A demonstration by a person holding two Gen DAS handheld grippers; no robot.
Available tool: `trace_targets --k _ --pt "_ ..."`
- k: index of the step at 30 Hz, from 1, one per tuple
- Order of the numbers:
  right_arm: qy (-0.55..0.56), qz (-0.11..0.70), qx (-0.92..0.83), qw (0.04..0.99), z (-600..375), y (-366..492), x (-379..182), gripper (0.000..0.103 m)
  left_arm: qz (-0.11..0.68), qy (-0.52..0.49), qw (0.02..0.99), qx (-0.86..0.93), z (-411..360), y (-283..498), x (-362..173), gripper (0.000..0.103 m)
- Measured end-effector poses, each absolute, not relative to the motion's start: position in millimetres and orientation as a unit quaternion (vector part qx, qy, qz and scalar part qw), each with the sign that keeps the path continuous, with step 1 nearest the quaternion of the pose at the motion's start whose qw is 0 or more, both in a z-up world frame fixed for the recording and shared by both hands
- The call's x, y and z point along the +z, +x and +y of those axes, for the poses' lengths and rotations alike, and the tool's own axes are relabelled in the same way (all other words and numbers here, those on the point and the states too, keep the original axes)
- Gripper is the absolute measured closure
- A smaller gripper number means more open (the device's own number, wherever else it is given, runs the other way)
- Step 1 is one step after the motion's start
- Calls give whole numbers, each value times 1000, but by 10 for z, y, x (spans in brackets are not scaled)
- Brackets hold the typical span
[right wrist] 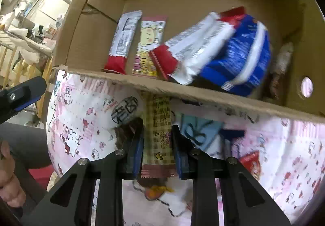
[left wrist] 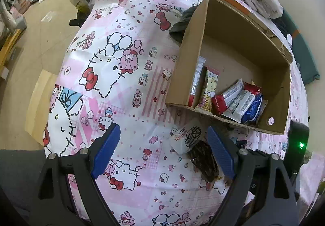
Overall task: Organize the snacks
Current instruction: 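Grasp the checkered wafer bar with the right tool while the left tool grasps the brown egg packet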
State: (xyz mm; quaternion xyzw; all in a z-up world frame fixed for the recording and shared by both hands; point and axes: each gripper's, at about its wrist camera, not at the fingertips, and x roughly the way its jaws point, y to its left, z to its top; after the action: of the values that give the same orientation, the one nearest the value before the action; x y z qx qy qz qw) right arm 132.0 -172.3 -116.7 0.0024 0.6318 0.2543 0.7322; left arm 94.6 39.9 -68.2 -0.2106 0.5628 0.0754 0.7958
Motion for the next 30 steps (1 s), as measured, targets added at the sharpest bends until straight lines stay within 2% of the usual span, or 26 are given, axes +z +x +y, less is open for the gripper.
trace_targets --k 9,12,14,23,30 --pt "-153 630 251 718 -1473 995 -1339 75 563 -208 796 79 429 890 -672 18" --pt "-80 649 324 683 -1408 882 -1271 75 563 -204 796 90 484 847 -675 18" --pt "-88 631 305 708 -1423 858 -1150 75 569 -207 790 95 505 813 -710 18" --pt "23 617 257 743 -2017 856 -857 75 638 -250 722 95 436 372 -1109 18" --pt "71 598 246 759 -2103 889 -712 75 665 -283 684 103 101 253 -1342 18"
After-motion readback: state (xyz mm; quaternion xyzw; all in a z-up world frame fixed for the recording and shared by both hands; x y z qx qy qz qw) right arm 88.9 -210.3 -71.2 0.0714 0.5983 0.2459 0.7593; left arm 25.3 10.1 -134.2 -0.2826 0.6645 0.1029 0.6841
